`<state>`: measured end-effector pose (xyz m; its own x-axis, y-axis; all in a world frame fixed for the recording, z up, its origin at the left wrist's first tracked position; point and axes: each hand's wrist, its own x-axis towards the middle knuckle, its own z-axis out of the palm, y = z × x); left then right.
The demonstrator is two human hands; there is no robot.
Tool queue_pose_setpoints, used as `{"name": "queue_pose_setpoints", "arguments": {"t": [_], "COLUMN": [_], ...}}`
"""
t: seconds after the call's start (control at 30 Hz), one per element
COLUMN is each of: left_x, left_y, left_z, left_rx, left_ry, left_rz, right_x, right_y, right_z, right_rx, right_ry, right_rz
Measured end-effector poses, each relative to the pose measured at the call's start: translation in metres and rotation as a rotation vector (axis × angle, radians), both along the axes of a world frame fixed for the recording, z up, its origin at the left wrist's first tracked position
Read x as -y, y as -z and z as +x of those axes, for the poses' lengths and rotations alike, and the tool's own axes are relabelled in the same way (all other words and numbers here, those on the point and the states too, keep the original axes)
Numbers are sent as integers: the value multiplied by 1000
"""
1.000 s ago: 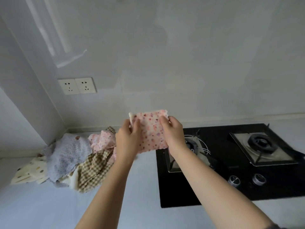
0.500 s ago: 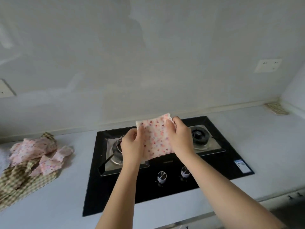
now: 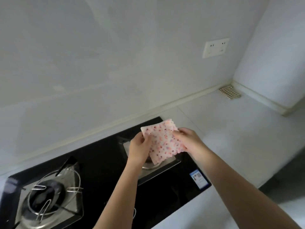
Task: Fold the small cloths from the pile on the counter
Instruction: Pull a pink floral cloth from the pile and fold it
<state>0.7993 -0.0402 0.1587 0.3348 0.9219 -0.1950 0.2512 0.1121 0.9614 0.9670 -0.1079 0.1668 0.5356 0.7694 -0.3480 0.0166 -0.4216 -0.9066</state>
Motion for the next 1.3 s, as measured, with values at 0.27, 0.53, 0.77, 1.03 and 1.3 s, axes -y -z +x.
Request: {"name": "queue_pose_setpoints", "arguments": {"t": [0.27,0.53,0.77,1.03,1.3], "left_x": [-21,-68,-130,-179,-178], "left_y": [51,118,153,173,170], "left_z": [176,375,501,564,559], "left_rx": [-19,-283,-409,-620,-690], "left_ry": [62,-38,-21,4,-50], "left_rz": [-111,-132,-53,39,107], "right_x": [-19,-74,-132,-167,-163], "right_y": [48,111,151,183,183], "right_z": [172,371,496,552,555], "right_rx": [289,337,571,787,1046], "right_ry": [75,-55,-143,-77,-72], "right_rz": [-14,-192,-225,-220,-143]}}
